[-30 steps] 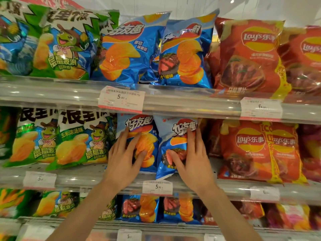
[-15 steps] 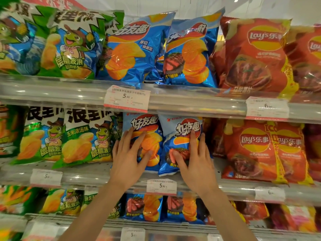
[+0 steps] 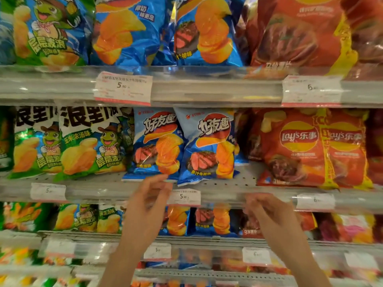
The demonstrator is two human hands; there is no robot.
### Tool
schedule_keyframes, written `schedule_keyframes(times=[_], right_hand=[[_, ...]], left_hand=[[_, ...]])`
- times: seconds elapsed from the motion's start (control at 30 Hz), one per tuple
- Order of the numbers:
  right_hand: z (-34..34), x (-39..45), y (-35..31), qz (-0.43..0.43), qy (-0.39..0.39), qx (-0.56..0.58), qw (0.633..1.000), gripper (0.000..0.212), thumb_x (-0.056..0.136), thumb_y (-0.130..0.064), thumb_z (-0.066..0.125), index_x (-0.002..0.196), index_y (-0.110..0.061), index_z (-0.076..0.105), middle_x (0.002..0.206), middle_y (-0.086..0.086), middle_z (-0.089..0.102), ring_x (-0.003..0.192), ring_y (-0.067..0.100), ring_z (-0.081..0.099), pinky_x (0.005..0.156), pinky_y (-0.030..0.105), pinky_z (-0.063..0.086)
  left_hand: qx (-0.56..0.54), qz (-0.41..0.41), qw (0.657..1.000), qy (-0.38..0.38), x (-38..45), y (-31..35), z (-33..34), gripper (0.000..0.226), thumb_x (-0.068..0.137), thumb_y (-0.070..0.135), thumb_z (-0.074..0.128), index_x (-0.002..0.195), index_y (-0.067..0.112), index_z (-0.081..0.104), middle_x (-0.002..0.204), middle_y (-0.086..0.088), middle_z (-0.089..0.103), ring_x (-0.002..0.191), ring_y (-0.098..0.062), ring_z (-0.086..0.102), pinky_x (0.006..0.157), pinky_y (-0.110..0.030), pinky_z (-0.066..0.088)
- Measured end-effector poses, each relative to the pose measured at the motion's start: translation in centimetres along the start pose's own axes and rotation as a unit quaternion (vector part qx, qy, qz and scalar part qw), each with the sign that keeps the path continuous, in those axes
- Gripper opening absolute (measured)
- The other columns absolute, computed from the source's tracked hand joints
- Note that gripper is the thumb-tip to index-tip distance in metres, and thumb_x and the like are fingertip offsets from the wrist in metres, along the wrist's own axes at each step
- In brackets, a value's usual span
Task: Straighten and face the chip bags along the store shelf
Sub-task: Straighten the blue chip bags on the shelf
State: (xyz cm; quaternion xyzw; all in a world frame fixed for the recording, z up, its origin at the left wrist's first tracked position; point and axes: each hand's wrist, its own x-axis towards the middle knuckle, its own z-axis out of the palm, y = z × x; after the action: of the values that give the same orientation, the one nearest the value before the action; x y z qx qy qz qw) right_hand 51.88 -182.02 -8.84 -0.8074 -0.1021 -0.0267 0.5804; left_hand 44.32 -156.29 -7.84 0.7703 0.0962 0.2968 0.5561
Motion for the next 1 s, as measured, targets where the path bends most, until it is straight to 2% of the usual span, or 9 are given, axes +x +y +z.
schedule_keyframes(times=[0.13,0.23,0.33,0.47,0.53,0.6,0.7,0.87,1.0], right_hand=[[-2.2,-0.1,2.9,0.029,-0.016,-0.009,0.999,0.015,0.096,-0.032,0.063,0.096,-0.021,0.074,0.076,-0.005,0.076,0.069,0.008,0.069,0.072,0.038,0.056],[-3.7,0.2,3.5,0.025,-0.028,-0.023,0.999,0.012,0.096,-0.028,0.063,0.095,-0.025,0.074,0.079,-0.011,0.076,0.073,0.004,0.069,0.075,0.033,0.056],[-4.3,0.6,3.4,0.015,-0.035,-0.018,0.999,0.012,0.096,-0.027,0.063,0.093,-0.027,0.074,0.080,-0.014,0.075,0.076,-0.001,0.068,0.070,0.015,0.051],[-4.1,1.5,2.4,0.006,-0.032,-0.007,0.999,0.011,0.096,-0.027,0.062,0.093,-0.028,0.073,0.081,-0.012,0.076,0.078,0.008,0.070,0.078,0.035,0.056],[-3.9,1.9,1.5,0.005,-0.030,0.001,1.000,0.012,0.097,-0.024,0.062,0.093,-0.027,0.073,0.081,-0.008,0.076,0.079,0.012,0.071,0.080,0.039,0.058],[-3.6,2.4,0.3,-0.008,-0.038,-0.001,0.999,0.012,0.097,-0.026,0.061,0.093,-0.028,0.072,0.082,-0.008,0.076,0.080,0.013,0.071,0.081,0.040,0.058],[-3.0,3.7,-1.9,-0.040,-0.041,0.006,0.998,0.010,0.097,-0.028,0.061,0.096,-0.026,0.071,0.083,-0.006,0.075,0.079,0.013,0.071,0.077,0.032,0.057],[-0.6,7.7,-4.4,-0.096,-0.010,-0.023,0.995,0.010,0.097,-0.032,0.063,0.103,-0.028,0.069,0.087,-0.014,0.072,0.083,0.004,0.068,0.072,0.021,0.055],[1.9,10.8,-5.3,-0.084,-0.018,-0.019,0.996,0.035,0.097,-0.042,0.059,0.127,-0.025,0.055,0.108,-0.013,0.065,0.101,0.002,0.062,0.079,0.014,0.048]], left_hand=[[-0.016,-0.044,0.999,0.015,-2.4,-0.7,2.0,0.012,0.092,0.026,0.066,0.102,0.031,0.071,0.092,0.007,0.075,0.086,-0.009,0.071,0.077,-0.037,0.056],[-0.030,-0.061,0.997,0.030,-3.5,-0.9,3.2,0.010,0.092,0.033,0.068,0.101,0.033,0.072,0.093,0.001,0.076,0.086,-0.019,0.073,0.080,-0.043,0.058],[-0.033,-0.070,0.996,0.043,-4.0,-0.6,4.2,0.028,0.083,0.038,0.061,0.105,0.023,0.070,0.091,-0.001,0.076,0.082,-0.017,0.073,0.079,-0.040,0.060],[-0.021,-0.051,0.997,0.050,-2.6,0.0,4.0,0.017,0.095,0.015,0.061,0.106,0.026,0.069,0.090,-0.001,0.074,0.084,-0.019,0.071,0.078,-0.038,0.058],[-0.017,-0.046,0.998,0.050,-1.2,0.4,3.8,0.017,0.096,0.017,0.063,0.108,0.029,0.068,0.093,0.004,0.074,0.091,-0.016,0.069,0.082,-0.033,0.054],[0.002,-0.023,0.999,0.048,0.2,1.3,3.9,0.018,0.095,0.026,0.063,0.112,0.030,0.066,0.095,0.015,0.070,0.093,-0.005,0.066,0.079,-0.017,0.049],[0.036,0.022,0.997,0.058,2.8,2.6,4.5,0.025,0.093,0.037,0.063,0.116,0.027,0.063,0.096,0.020,0.066,0.094,0.002,0.061,0.075,-0.008,0.046],[0.175,0.085,0.981,-0.005,7.4,3.3,6.2,0.061,0.087,0.068,0.050,0.133,0.028,0.055,0.111,0.008,0.063,0.100,-0.017,0.062,0.083,-0.044,0.055],[0.211,0.089,0.973,0.003,8.9,3.5,6.9,0.077,0.081,0.077,0.042,0.137,0.025,0.050,0.111,0.003,0.065,0.100,-0.022,0.064,0.077,-0.046,0.057]])
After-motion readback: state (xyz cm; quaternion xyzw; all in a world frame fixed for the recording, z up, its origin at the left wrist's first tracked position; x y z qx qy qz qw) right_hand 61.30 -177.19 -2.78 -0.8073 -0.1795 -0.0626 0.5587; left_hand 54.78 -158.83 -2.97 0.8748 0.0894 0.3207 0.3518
